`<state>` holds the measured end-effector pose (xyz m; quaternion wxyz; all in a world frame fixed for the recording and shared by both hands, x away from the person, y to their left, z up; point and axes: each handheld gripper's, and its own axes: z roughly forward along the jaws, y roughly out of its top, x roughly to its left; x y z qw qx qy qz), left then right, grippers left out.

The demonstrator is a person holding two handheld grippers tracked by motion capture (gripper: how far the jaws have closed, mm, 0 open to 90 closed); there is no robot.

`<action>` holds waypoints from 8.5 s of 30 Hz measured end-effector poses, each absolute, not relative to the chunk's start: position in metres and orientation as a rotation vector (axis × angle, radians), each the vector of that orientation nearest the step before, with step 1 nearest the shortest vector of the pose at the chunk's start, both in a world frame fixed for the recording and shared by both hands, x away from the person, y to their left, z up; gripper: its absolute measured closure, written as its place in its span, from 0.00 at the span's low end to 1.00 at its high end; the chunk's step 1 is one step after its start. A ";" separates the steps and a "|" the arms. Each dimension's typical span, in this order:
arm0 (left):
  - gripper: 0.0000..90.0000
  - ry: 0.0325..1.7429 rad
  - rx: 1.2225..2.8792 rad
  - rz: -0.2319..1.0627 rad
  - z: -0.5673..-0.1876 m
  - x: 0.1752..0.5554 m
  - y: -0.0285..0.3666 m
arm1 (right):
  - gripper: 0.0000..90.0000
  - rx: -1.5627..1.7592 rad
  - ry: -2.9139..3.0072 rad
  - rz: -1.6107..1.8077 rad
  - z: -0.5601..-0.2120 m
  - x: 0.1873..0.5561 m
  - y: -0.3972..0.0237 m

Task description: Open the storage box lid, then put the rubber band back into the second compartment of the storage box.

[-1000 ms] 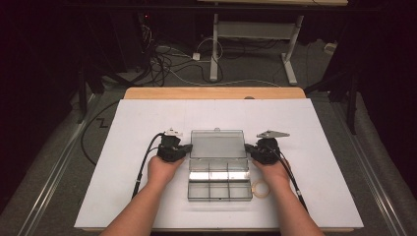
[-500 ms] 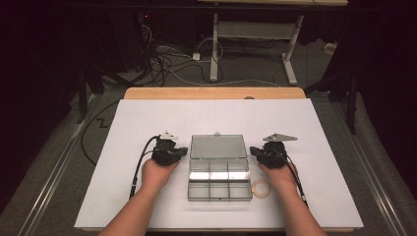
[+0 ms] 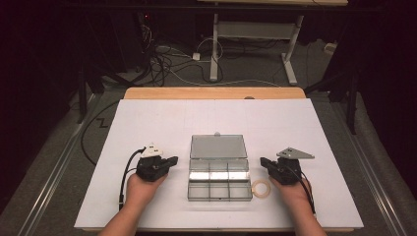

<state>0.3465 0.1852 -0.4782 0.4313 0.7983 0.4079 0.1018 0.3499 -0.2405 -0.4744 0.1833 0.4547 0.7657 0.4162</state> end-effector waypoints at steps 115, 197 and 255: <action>0.00 0.940 2.019 0.284 -0.491 0.310 0.203 | 0.97 1.208 2.257 1.076 -0.474 0.291 -0.251; 0.00 0.931 2.015 0.265 -0.491 0.310 0.204 | 0.97 1.087 2.250 1.230 -0.435 0.295 -0.213; 0.00 0.926 1.996 0.246 -0.491 0.310 0.206 | 0.97 0.972 2.372 0.997 -0.448 0.346 -0.123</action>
